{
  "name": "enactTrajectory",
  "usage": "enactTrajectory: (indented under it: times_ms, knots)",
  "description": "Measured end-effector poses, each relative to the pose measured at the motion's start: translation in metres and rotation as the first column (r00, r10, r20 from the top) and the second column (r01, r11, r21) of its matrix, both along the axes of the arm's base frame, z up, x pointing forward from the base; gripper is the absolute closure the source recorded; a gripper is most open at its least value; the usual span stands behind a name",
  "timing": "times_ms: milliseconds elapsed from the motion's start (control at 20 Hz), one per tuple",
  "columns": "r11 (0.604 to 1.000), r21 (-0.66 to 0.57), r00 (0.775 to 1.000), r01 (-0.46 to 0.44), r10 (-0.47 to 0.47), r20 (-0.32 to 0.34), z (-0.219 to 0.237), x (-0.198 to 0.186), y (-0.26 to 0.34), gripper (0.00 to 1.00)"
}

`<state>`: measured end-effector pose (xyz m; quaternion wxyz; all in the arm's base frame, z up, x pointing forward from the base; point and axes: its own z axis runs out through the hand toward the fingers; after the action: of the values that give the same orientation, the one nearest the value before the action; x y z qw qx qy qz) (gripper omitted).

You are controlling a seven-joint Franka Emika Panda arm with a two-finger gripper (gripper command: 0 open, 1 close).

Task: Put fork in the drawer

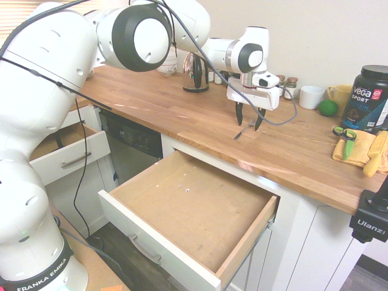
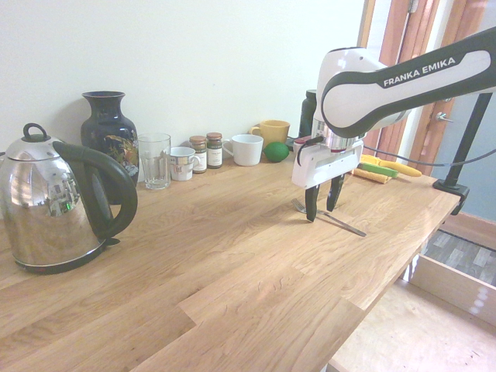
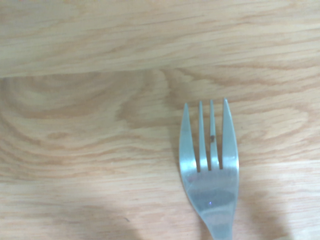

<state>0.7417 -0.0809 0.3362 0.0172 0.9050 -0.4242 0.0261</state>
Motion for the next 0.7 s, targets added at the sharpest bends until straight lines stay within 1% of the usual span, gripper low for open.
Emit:
enactTrajectory:
  times_ms: [700]
  knots:
    - [1.000, 0.010, 1.000, 0.007, -0.006, -0.007, -0.0019, -0.0040, 0.0042, 1.00]
